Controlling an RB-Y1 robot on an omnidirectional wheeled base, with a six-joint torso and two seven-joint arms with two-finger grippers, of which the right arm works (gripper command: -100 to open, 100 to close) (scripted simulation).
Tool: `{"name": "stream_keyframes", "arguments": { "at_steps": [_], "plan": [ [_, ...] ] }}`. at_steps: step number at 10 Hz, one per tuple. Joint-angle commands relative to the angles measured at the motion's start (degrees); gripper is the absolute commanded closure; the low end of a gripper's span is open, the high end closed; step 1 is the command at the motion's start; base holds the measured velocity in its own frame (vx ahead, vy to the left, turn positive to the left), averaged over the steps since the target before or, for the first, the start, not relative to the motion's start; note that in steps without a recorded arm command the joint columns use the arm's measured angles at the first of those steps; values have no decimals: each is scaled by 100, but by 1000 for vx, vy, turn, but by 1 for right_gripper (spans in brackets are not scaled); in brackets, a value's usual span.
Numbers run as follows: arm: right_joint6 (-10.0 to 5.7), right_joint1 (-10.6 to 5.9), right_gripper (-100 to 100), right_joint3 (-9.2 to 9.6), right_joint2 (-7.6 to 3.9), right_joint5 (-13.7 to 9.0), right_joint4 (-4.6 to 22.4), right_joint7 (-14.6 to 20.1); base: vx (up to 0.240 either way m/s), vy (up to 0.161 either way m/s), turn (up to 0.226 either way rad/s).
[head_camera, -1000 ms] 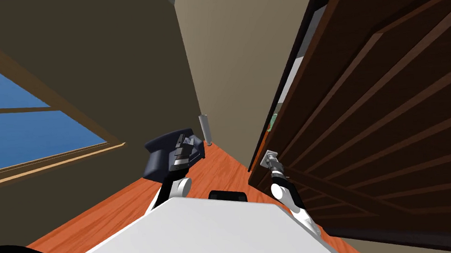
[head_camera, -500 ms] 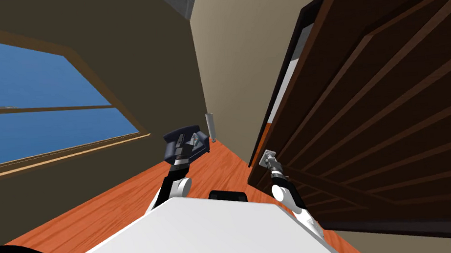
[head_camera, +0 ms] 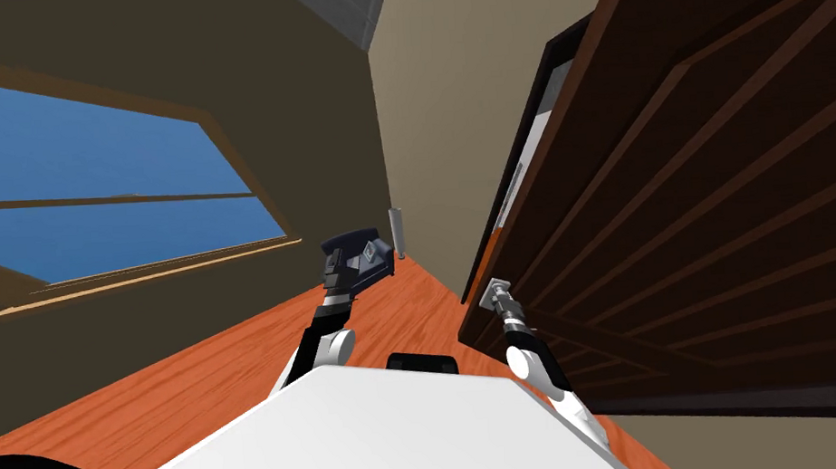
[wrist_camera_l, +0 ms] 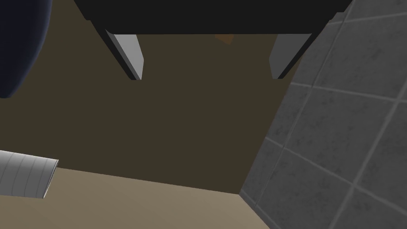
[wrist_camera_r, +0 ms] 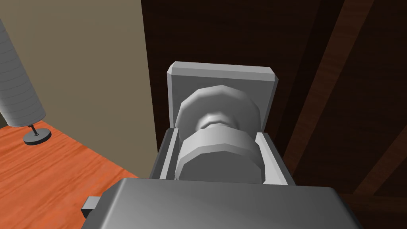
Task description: Pull the door open
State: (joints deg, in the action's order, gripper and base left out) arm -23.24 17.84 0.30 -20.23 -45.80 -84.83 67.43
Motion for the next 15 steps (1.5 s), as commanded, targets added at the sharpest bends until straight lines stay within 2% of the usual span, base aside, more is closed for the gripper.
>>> {"name": "stream_keyframes", "arguments": {
  "at_steps": [1, 5, 6, 7, 8, 15],
  "plan": [
    [-60, 48, 100, 129, -120, 19, -24, 131, -253, -26, 132],
    [-165, 136, 100, 328, -354, 49, -81, 349, -224, -37, 113],
    [-135, 124, 100, 296, -324, 39, -52, 317, -96, -15, 33],
    [-187, 200, 100, 385, -406, 44, -84, 388, -153, -13, 137],
    [-202, 216, 100, 401, -427, 44, -94, 404, -194, -38, 140],
    [-472, 488, 100, 681, -794, 46, -268, 675, -205, -43, 142]
  ]
}}
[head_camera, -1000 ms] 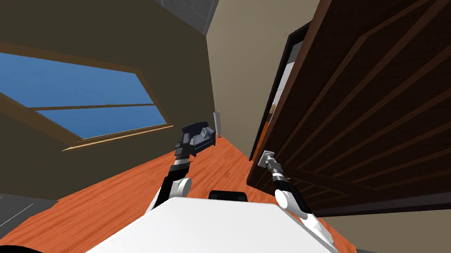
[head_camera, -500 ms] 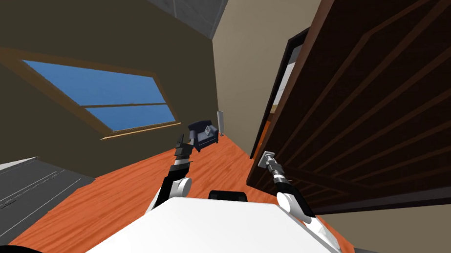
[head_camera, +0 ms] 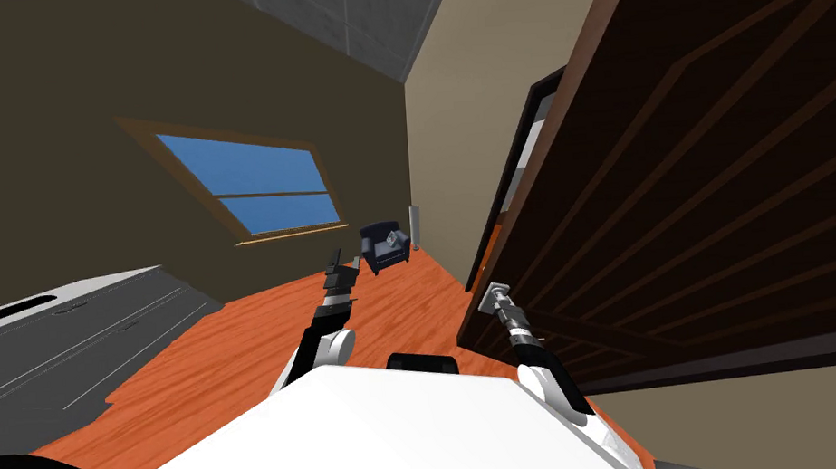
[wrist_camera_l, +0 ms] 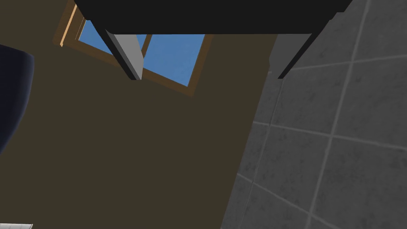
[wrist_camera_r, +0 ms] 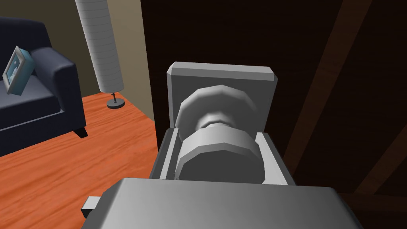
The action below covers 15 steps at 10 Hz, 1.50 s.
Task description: Pull the door open
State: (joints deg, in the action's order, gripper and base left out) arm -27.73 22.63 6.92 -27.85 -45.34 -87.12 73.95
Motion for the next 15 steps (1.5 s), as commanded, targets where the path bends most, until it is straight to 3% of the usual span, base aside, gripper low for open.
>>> {"name": "stream_keyframes", "arguments": {
  "at_steps": [1, 3, 14, 15],
  "plan": [
    [-50, 35, 100, 46, -67, 1, -56, 50, -189, -44, 105],
    [-41, 48, 100, 57, -79, -3, -52, 55, -130, -27, 58],
    [-430, 219, 100, 462, -640, 132, -76, 578, -193, -39, 117],
    [-390, 213, 100, 441, -611, 120, -49, 550, -76, -25, 32]
  ]
}}
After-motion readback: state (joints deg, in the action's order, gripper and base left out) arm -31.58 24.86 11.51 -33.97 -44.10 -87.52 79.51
